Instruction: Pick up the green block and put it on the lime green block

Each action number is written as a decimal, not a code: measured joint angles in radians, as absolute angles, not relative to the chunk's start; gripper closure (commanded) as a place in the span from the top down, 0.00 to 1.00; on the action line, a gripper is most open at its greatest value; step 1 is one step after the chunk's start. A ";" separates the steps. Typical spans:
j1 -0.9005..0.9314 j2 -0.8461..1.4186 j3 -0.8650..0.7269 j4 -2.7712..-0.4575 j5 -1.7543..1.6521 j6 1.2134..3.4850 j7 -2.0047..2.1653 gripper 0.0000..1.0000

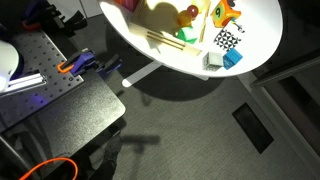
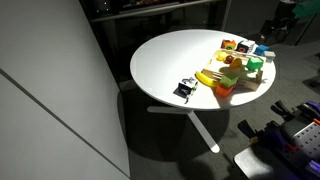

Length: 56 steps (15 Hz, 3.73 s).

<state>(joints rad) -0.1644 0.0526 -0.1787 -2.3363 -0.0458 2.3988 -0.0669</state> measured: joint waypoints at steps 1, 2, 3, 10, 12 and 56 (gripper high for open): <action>-0.166 0.077 -0.181 -2.330 -0.046 2.425 -0.067 1.00; -0.168 0.101 -0.184 -2.325 -0.046 2.451 -0.067 1.00; -0.170 0.125 -0.186 -2.318 -0.046 2.478 -0.067 1.00; -0.188 0.272 -0.200 -2.256 -0.046 2.587 -0.067 1.00; -0.191 0.304 -0.204 -2.240 -0.046 2.604 -0.066 1.00; -0.201 0.584 -0.188 -2.054 -0.045 2.620 -0.059 0.29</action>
